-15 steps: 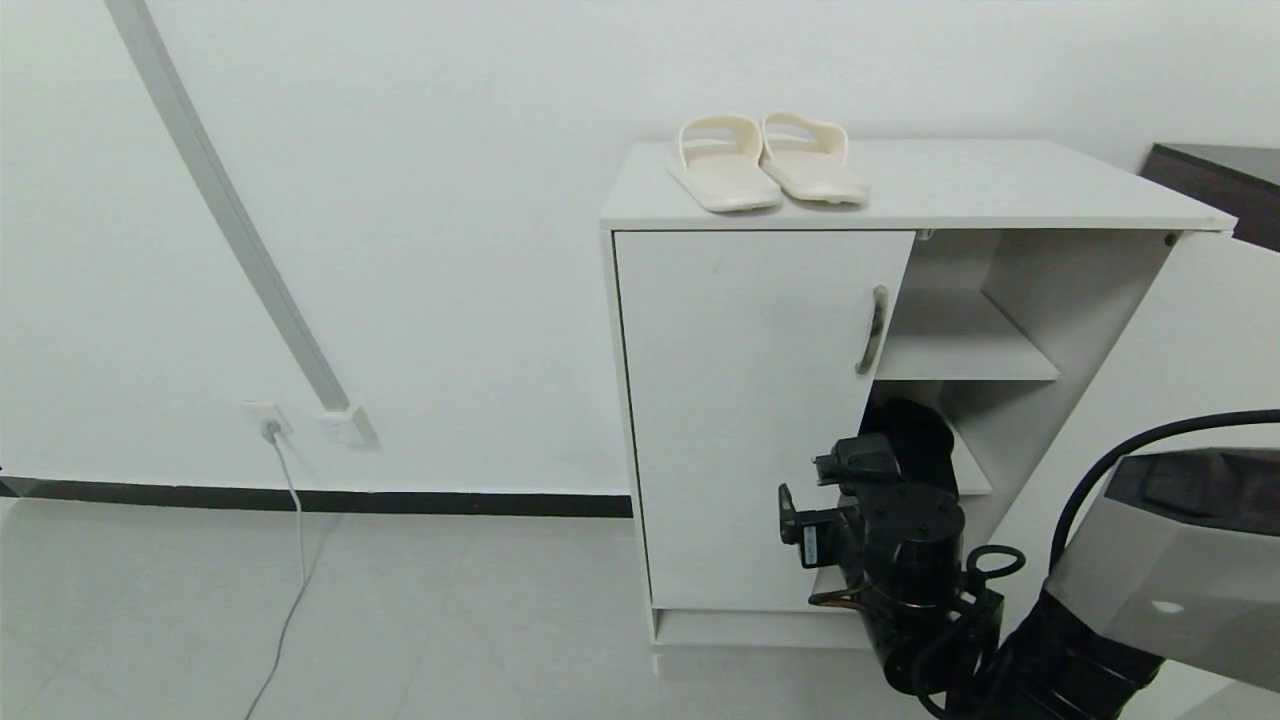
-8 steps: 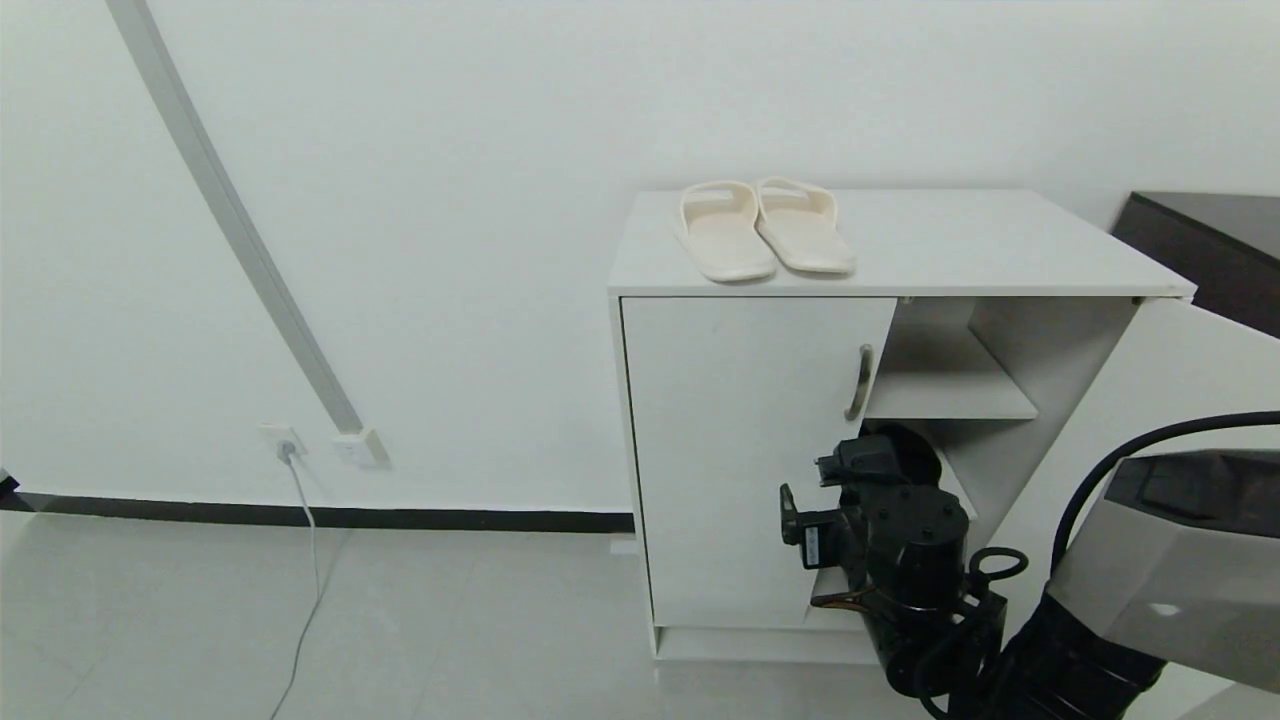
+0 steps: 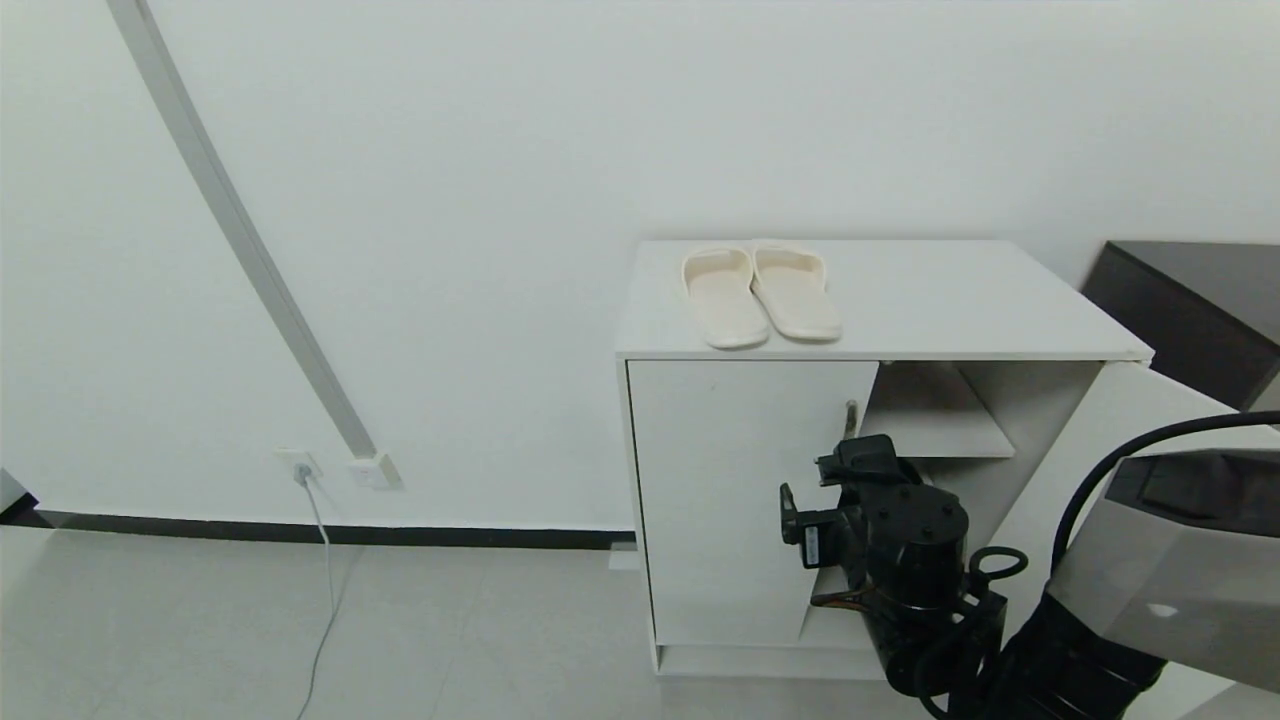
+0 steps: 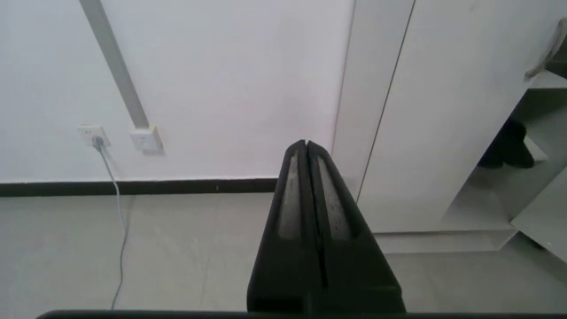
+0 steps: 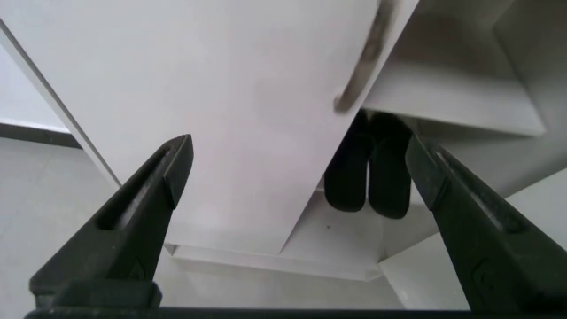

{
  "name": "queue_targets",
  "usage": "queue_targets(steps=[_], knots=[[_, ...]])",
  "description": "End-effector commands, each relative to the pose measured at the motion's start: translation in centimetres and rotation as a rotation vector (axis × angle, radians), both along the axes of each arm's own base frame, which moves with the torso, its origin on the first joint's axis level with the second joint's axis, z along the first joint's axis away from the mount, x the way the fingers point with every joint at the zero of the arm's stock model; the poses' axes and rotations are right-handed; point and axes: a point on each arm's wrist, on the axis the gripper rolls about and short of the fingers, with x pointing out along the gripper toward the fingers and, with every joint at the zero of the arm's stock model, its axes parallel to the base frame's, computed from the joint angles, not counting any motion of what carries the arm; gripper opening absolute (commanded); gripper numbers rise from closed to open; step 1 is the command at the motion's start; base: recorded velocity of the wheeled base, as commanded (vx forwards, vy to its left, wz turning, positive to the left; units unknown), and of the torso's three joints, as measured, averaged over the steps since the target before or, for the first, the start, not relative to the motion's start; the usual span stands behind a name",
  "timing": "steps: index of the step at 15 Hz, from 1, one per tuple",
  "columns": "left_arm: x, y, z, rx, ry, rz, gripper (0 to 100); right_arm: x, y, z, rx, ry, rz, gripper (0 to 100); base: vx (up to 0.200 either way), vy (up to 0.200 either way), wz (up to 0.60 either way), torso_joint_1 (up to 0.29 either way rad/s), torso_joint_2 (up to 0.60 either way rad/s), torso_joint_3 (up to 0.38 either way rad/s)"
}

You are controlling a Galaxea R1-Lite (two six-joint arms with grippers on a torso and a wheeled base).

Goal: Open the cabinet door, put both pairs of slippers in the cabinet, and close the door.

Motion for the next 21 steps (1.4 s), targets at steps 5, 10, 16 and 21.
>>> queue_targets(steps=[5, 10, 16, 21], knots=[[0.01, 0.00, -0.01, 0.000, 0.001, 0.000, 0, -0.01, 0.01, -0.04, -0.011, 0.000, 0.001, 100, 0.000, 0.000, 0.00, 0.256, -0.58, -0.331], [0.01, 0.00, -0.01, 0.000, 0.001, 0.000, 0, -0.05, -0.02, -0.09, -0.013, 0.002, 0.003, 100, 0.000, 0.000, 0.00, 0.224, -0.49, -0.275], [0.01, 0.00, -0.01, 0.000, 0.001, 0.000, 0, -0.29, -0.11, -0.07, -0.010, -0.009, 0.007, 100, 0.000, 0.000, 0.00, 0.178, -0.37, -0.200], [0.01, 0.00, -0.01, -0.001, 0.001, 0.002, 0, -0.17, -0.26, -0.14, -0.011, -0.008, 0.007, 100, 0.000, 0.000, 0.00, 0.162, -0.34, -0.187]])
